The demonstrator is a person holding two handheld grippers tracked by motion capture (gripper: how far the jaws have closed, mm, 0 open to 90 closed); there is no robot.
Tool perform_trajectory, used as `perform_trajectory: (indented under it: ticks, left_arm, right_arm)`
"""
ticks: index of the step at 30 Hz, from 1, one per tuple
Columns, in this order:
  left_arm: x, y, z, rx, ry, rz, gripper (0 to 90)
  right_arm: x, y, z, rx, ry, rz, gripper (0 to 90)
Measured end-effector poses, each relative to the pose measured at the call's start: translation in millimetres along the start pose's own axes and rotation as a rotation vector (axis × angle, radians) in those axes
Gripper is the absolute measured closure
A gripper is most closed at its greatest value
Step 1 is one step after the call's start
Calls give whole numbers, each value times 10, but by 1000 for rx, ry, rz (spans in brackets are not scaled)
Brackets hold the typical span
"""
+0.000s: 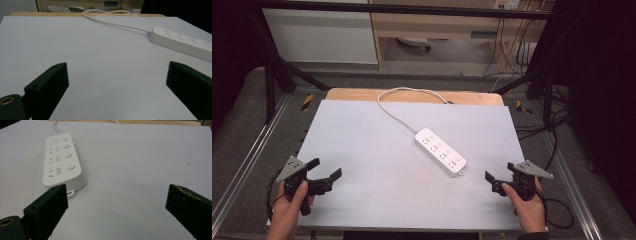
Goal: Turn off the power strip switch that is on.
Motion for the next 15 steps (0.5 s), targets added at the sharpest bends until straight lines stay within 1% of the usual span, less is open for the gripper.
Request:
perform_trajectory:
  ticks: [1, 2, 3, 4, 5, 6, 7, 8, 10, 12, 13, 15]
  left_arm:
    - [8, 2, -2, 1, 3, 1, 41]
    - [10, 4, -5, 0, 5, -4, 41]
    - [16, 5, -9, 0, 9, -3, 41]
    - [18, 6, -10, -1, 10, -3, 41]
    - [21, 7, -10, -1, 12, -3, 41]
    - [21, 8, -10, -1, 14, -4, 41]
    - [20, 8, -12, -1, 12, -2, 41]
    - [16, 8, -11, -1, 12, -2, 41]
    - [6, 6, -3, 2, 9, 1, 41]
    - [-8, 5, 7, 3, 3, 4, 41]
    - [-15, 3, 10, 5, -1, 8, 41]
    - [-26, -1, 17, 6, -6, 10, 41]
  right_arm:
    - [-5, 3, 8, -1, -5, 6, 46]
    - [-5, -6, 12, 13, 0, 17, 43]
    - [-7, -19, 20, 39, 8, 32, 43]
    - [-7, -19, 20, 39, 8, 32, 43]
    - [-6, -26, 19, 59, 22, 42, 47]
    - [-11, -21, 12, 62, 24, 45, 49]
    - [-16, -6, -1, 50, 22, 49, 45]
    - [-16, -6, -1, 50, 22, 49, 45]
    - [-17, -7, -7, 48, 18, 42, 46]
    - [-15, -19, -6, 72, 19, 43, 48]
    - [-11, -32, -7, 97, 26, 52, 54]
    - [-8, -31, -6, 96, 28, 56, 56]
Point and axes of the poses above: each handheld gripper's, and its own axes: z roughly forward along the jaws, y roughly out of its top, x roughly to its left, the point moved 7 cm from there along z, roughly forward along the jaws, and after that the axes turned 4 degrees about z, right-handed, at the moved point
